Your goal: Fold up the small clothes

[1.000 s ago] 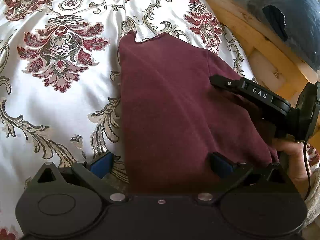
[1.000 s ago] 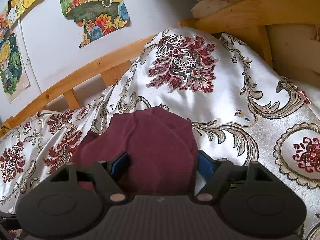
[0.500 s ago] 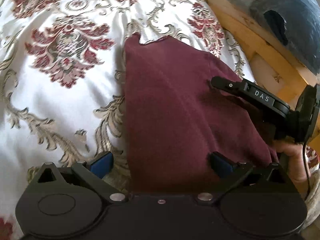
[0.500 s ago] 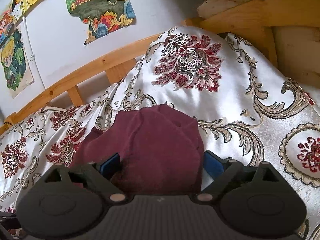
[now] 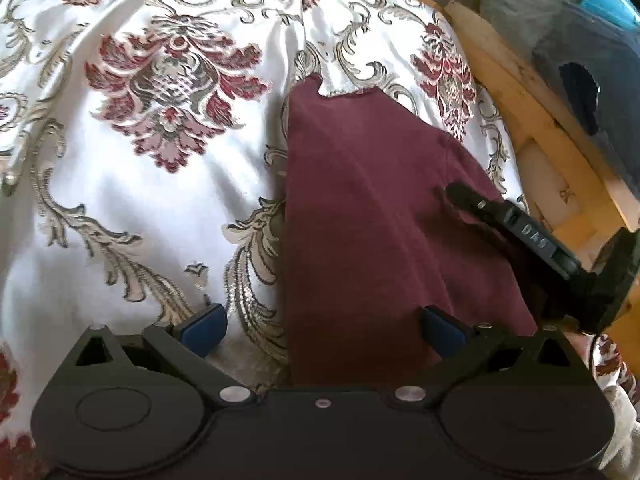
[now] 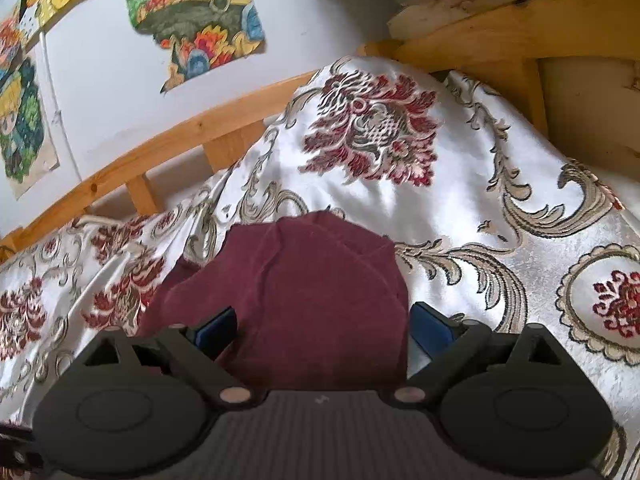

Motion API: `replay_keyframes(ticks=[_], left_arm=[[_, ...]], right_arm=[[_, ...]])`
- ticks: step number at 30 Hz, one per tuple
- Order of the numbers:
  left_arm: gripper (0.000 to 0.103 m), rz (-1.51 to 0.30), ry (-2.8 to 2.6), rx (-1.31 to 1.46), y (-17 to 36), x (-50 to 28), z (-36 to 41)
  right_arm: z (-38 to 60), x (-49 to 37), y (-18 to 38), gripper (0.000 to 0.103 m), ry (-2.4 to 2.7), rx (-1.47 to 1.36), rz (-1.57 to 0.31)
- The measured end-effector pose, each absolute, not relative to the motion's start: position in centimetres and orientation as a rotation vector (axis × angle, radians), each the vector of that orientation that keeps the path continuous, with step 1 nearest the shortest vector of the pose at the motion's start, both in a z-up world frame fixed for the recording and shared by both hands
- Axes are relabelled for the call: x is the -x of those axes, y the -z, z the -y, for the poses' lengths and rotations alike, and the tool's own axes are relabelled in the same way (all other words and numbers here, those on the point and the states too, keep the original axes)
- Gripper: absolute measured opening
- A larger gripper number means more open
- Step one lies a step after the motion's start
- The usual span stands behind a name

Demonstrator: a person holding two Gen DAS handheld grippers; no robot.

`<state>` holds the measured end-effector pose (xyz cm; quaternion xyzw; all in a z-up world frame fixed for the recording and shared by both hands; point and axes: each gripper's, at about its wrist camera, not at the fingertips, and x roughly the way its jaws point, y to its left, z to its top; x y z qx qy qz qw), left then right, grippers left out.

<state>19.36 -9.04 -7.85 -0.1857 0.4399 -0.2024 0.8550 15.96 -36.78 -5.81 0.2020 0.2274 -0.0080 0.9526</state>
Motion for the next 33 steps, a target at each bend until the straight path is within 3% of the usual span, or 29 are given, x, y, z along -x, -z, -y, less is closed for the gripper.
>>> replay_keyframes(ticks=[14, 20, 29, 33], left_arm=[[0.099, -0.908, 0.514, 0.464, 8.7, -20.5, 10.1], [0.099, -0.940, 0.524, 0.567, 9.2, -22.0, 9.3], [0.096, -0.947, 0.532, 0.480, 8.7, -22.2, 10.6], [0.090, -0.967, 0.535, 0.436, 8.4, -22.6, 11.0]], right_arm=[[36.8, -14.9, 5.5, 0.074, 0.054, -0.494, -0.384], [37.1, -15.1, 5.8, 0.076, 0.043, -0.522, -0.396], [37.5, -14.8, 5.8, 0.068, 0.044, -0.554, -0.377], [37.3, -14.8, 5.8, 0.050, 0.064, -0.534, -0.384]])
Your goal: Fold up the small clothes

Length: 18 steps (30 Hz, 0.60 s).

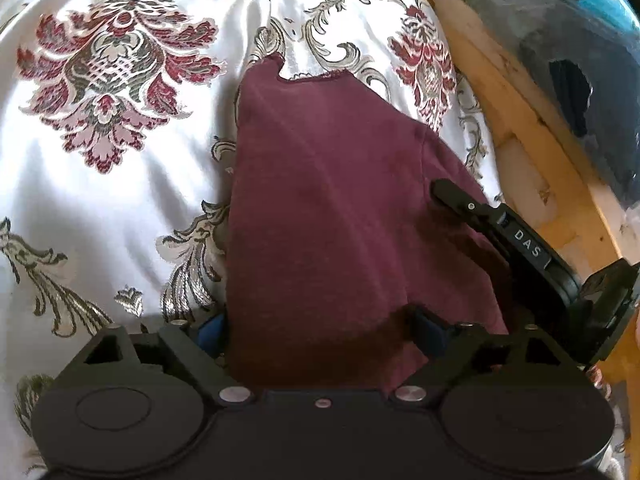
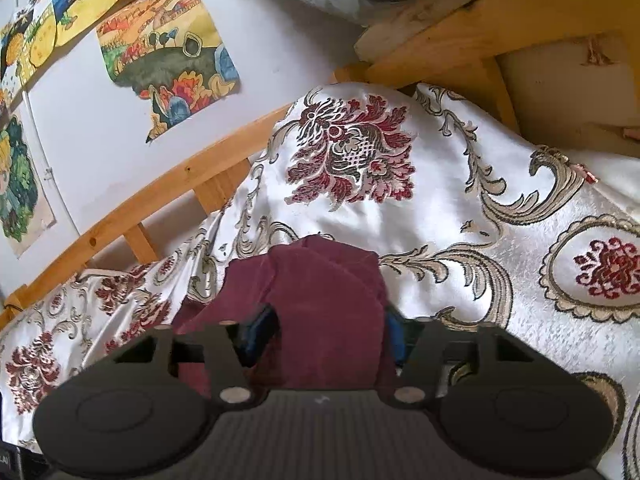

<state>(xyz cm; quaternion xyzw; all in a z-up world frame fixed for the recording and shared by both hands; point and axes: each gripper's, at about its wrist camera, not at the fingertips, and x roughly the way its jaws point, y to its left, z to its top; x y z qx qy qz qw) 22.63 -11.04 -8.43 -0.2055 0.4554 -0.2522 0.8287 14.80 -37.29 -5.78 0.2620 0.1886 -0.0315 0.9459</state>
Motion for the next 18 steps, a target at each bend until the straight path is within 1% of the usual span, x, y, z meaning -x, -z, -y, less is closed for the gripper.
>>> replay_keyframes(ticks=[5, 9, 11, 14, 17, 18], left_arm=[[0.090, -0.954, 0.494, 0.470, 8.6, -22.2, 11.0], [0.089, -0.951, 0.496, 0.443, 8.5, -22.1, 11.2], [0.088, -0.960, 0.497, 0.432, 8.3, -22.3, 11.3], [0.084, -0.953, 0.497, 0.405, 8.0, -22.1, 11.4], [0.074, -0.952, 0.493, 0.388, 7.8, -22.0, 11.5], [0.068, -0.946, 0.496, 0.377, 7.6, -22.0, 11.5]], right_arm=[[37.1, -14.3, 5.9, 0.049, 0.071, -0.526, -0.378], [37.1, -14.3, 6.1, 0.049, 0.074, -0.527, -0.378], [37.1, -14.3, 6.1, 0.048, 0.078, -0.521, -0.377], [36.8, -14.3, 5.8, 0.046, 0.090, -0.504, -0.383], [36.3, -14.4, 5.3, 0.040, 0.094, -0.463, -0.385], [36.1, -14.5, 5.2, 0.036, 0.092, -0.454, -0.386]])
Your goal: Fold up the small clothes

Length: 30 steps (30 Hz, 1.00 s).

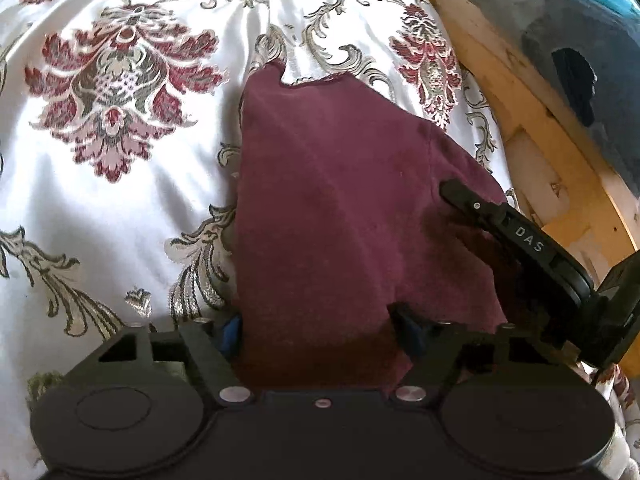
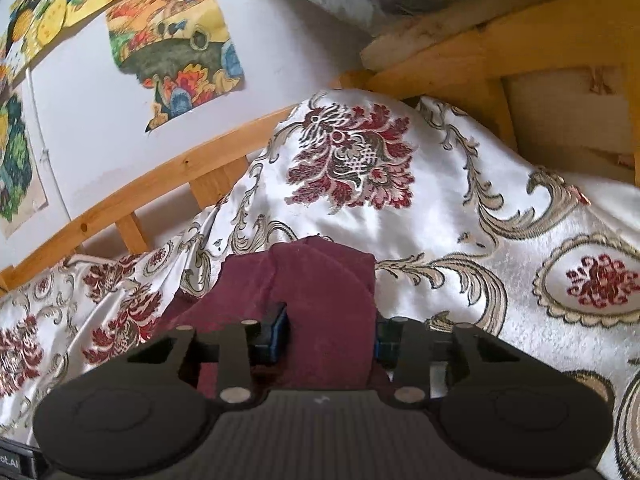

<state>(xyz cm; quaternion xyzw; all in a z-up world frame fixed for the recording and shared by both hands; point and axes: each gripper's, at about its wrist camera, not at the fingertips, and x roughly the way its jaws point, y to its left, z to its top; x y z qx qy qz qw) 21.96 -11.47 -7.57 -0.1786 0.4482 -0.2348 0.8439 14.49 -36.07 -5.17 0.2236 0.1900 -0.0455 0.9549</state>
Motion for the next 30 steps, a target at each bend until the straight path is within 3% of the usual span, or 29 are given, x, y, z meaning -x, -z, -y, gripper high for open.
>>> replay_keyframes(ticks=[3, 6, 12, 17, 30], left_arm=[[0.051, -0.904, 0.517, 0.345, 6.7, -21.6, 11.4], [0.044, -0.817, 0.541, 0.266, 5.3, -20.7, 11.9], [0.043, -0.687, 0.530, 0.121, 3.0, -19.2, 12.5], [0.043, -0.623, 0.510, 0.070, 1.3, -19.8, 11.4], [0.046, -0.696, 0.405, 0.035, 3.7, -24.5, 8.0]], right_arm=[[35.6, -14.3, 4.5, 0.028, 0.096, -0.421, -0.369], [34.1, -13.6, 3.0, 0.023, 0.104, -0.312, -0.309], [30.2, -12.5, -0.1, 0.023, 0.088, -0.099, -0.177], [29.0, -13.5, -1.6, 0.023, 0.088, -0.123, -0.123], [27.2, -20.5, 2.2, 0.023, 0.072, -0.150, -0.260]])
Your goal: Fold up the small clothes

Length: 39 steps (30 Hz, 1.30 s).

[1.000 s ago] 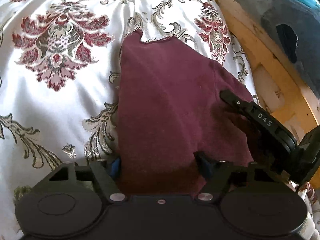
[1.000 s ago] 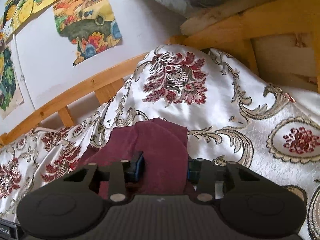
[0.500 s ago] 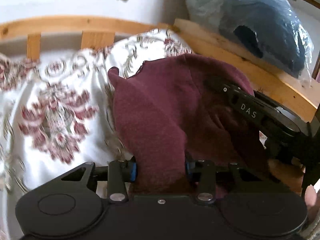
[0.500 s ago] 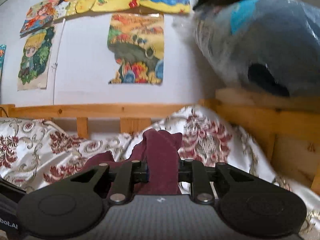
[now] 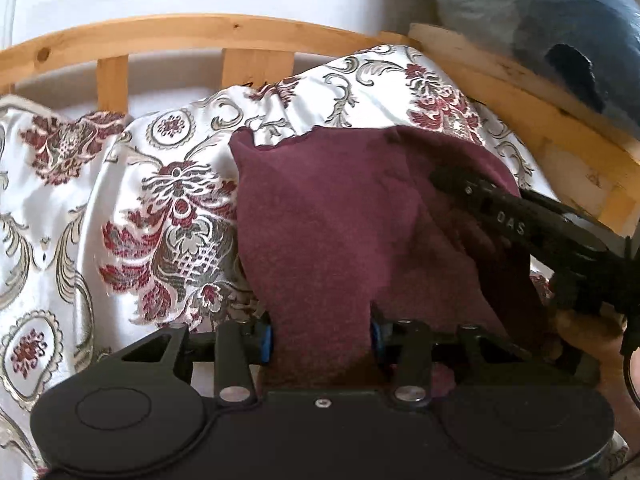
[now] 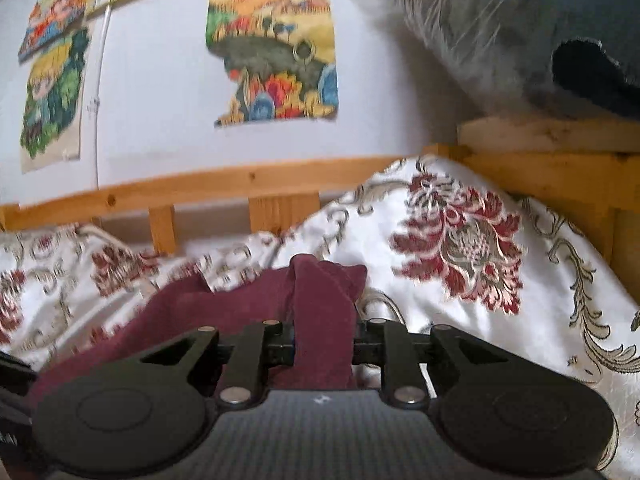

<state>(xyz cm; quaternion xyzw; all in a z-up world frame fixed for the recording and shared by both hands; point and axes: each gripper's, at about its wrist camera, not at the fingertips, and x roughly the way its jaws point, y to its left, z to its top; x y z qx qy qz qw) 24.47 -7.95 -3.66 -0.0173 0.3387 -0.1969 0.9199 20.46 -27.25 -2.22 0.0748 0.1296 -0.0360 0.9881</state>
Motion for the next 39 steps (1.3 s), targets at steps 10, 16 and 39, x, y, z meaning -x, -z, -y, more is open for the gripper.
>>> replay_keyframes(ticks=[10, 16, 39], left_arm=[[0.060, -0.726, 0.385, 0.088, 4.3, -24.9, 7.8], [0.086, -0.740, 0.332, 0.102, 4.3, -24.8, 7.4], [0.102, -0.705, 0.176, 0.170, 2.4, -23.9, 6.5]], right_arm=[[28.9, -20.4, 4.0, 0.026, 0.120, -0.223, -0.334], [28.8, -20.4, 4.0, 0.034, 0.131, -0.217, -0.339], [29.9, -19.4, 2.5, 0.089, 0.194, -0.224, -0.273]])
